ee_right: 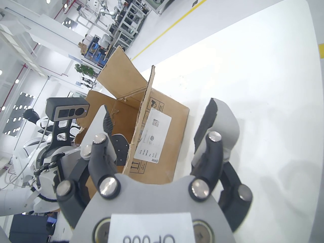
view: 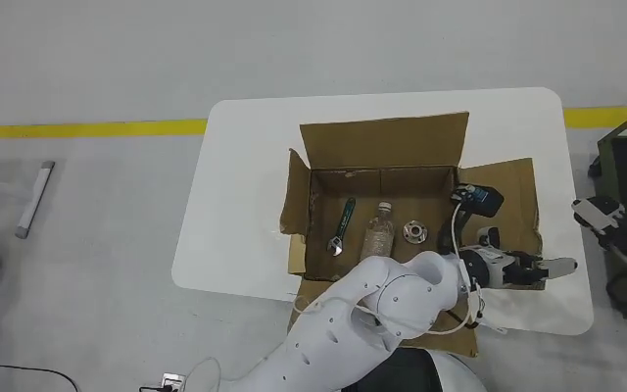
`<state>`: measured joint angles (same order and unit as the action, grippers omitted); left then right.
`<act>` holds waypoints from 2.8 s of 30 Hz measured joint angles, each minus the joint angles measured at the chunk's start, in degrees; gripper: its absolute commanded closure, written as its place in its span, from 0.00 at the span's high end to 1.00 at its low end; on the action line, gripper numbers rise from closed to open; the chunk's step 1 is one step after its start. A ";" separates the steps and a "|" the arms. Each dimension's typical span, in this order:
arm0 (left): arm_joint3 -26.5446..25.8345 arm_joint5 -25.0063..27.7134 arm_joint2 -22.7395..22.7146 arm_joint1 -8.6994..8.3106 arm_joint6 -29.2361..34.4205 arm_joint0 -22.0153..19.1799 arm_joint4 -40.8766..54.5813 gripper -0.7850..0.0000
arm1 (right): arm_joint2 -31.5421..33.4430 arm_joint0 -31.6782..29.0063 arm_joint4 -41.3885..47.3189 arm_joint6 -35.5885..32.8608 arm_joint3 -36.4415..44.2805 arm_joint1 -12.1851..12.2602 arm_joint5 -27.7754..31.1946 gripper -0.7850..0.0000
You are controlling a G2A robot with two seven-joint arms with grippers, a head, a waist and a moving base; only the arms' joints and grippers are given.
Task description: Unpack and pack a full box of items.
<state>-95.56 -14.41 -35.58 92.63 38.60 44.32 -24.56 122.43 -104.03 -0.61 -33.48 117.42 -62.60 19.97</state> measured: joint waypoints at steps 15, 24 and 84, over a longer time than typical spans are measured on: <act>0.87 0.01 -0.48 0.42 1.86 0.79 -2.27 1.00 | -6.98 2.70 -6.72 -0.38 -1.13 0.25 -0.39 0.24; -0.64 -0.04 -2.22 0.17 2.77 1.30 -5.15 1.00 | -8.44 2.67 -7.46 1.09 -2.11 0.19 -1.17 0.00; -19.86 11.67 -32.95 -8.96 28.24 13.54 -57.62 1.00 | -10.74 1.56 -13.88 3.14 -1.48 0.30 -4.22 0.00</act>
<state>-115.42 -2.75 -68.53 83.67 66.85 57.86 -82.19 111.70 -102.47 -14.49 -30.33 115.94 -62.30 15.75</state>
